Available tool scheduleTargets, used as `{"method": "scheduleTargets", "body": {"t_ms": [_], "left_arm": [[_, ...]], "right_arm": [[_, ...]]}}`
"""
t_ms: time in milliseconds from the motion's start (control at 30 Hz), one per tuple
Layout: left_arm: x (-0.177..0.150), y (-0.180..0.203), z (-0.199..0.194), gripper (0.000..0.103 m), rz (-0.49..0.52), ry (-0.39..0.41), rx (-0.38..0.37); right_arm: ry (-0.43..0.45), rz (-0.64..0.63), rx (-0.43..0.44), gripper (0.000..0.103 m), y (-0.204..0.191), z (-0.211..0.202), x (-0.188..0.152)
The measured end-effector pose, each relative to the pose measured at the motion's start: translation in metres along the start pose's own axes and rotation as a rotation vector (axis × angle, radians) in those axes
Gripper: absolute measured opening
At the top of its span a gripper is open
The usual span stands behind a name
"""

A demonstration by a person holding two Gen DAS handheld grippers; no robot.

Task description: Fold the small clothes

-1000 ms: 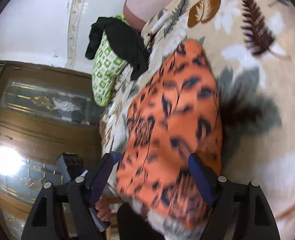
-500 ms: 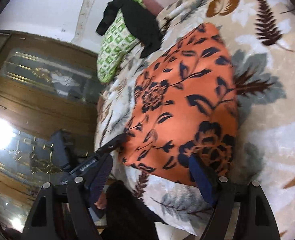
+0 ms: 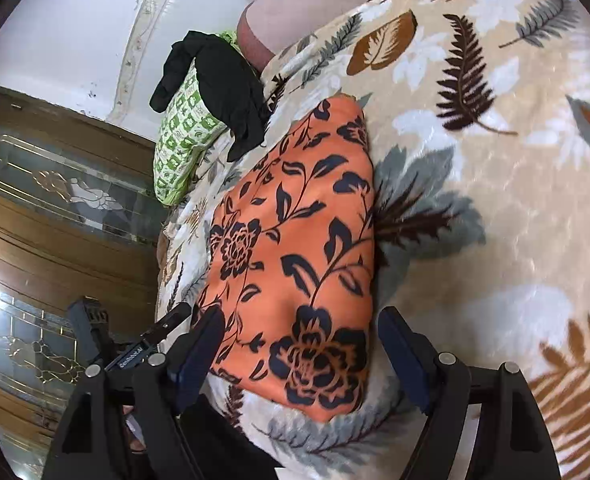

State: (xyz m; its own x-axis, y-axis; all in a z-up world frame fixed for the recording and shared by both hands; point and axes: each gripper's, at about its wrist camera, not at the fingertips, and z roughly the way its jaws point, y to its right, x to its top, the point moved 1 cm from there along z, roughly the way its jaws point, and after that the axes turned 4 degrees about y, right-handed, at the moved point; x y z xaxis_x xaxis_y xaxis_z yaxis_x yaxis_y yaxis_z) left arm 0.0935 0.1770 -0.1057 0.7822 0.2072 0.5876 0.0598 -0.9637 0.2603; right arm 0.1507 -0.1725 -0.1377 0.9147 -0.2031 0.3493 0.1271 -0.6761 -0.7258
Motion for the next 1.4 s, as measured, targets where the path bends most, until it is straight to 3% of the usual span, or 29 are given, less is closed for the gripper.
{"method": "scheduleTargets", "body": {"t_ms": [133, 367, 667, 733, 800, 933, 1100, 1400], "left_arm": [[0.006, -0.016, 0.018, 0.080, -0.082, -0.026, -0.106], [0.007, -0.029, 0.070, 0.080, -0.146, -0.140, -0.183], [0.006, -0.022, 0.079, 0.080, -0.124, -0.133, -0.213], [0.009, -0.022, 0.080, 0.080, -0.128, -0.130, -0.219], [0.012, -0.023, 0.084, 0.080, -0.150, -0.131, -0.232], [0.014, -0.027, 0.092, 0.037, -0.190, -0.161, -0.280], [0.017, -0.015, 0.081, 0.030, -0.152, -0.135, -0.247], [0.032, 0.022, 0.031, 0.029, -0.064, -0.019, -0.240]], "right_arm": [[-0.016, 0.039, -0.010, 0.082, 0.016, 0.016, 0.009], [-0.114, 0.067, 0.036, 0.082, 0.025, 0.071, 0.023], [-0.116, 0.052, 0.062, 0.081, 0.017, 0.090, 0.027], [-0.110, 0.062, 0.061, 0.077, 0.019, 0.092, 0.029], [-0.108, 0.094, 0.068, 0.068, 0.027, 0.093, 0.032], [-0.112, 0.154, 0.084, 0.050, 0.041, 0.093, 0.036], [-0.103, 0.084, 0.049, 0.039, 0.021, 0.086, 0.037], [-0.025, -0.039, 0.066, 0.037, -0.021, 0.035, 0.040]]}}
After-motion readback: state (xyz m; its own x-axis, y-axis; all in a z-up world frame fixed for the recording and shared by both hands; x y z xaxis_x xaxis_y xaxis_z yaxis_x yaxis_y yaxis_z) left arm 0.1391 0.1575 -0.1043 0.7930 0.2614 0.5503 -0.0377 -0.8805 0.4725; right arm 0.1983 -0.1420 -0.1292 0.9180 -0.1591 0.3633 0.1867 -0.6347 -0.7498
